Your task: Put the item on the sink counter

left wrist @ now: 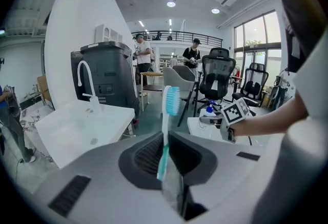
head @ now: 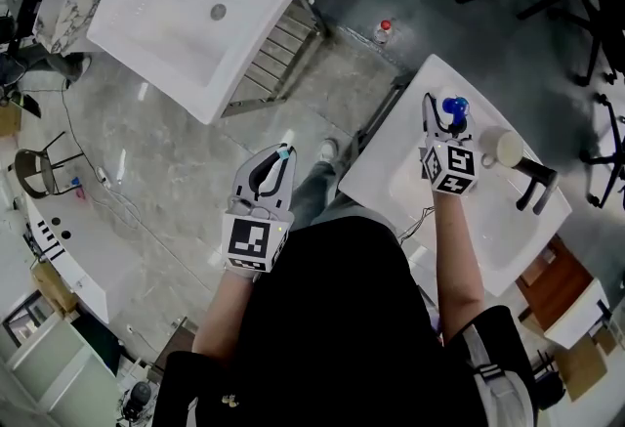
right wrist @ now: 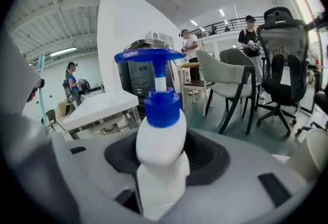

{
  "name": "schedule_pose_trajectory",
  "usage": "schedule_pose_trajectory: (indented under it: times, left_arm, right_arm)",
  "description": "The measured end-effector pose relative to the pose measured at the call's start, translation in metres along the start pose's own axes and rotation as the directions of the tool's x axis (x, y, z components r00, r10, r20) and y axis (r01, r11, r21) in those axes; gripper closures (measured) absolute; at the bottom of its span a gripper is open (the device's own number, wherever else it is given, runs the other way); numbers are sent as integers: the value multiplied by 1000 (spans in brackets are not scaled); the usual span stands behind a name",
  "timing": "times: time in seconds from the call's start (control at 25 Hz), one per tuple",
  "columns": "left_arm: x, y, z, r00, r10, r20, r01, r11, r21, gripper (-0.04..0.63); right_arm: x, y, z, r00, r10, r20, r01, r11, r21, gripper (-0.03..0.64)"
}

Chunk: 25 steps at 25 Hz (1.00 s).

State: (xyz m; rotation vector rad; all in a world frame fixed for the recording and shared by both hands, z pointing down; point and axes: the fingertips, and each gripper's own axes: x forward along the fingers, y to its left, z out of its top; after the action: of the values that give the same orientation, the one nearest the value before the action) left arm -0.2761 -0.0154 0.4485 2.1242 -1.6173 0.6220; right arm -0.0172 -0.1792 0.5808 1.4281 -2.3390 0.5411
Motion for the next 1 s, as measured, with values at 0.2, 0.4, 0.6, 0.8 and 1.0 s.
schedule_pose_trajectory:
  times: [0.2, 0.4, 0.6, 0.8, 1.0]
  left_arm:
    - [0, 1, 5, 1000, -3, 14, 3, 1000, 7, 549]
    - [-4, 0, 6, 1000, -10, 16, 10, 1000, 10, 549]
    - [-5, -2, 10, 999, -37, 32, 36, 999, 26, 549]
    - [1, -11, 14, 995, -93, 46, 91, 995, 47, 549]
    - [13, -28, 24, 980, -184, 70, 178, 980, 89, 549]
  right_arm:
    - [4, 8, -4, 1000, 10, -12, -10, 1000, -28, 400]
    - [4, 5, -12, 999, -5, -44, 5, 1000, -5, 388]
    - [-12, 4, -16, 998, -43, -40, 44, 999, 19, 379]
    - [-39, 7, -14, 998, -62, -16, 62, 996, 58, 379]
    - [-77, 6, -13, 994, -113, 8, 111, 985, 131, 379]
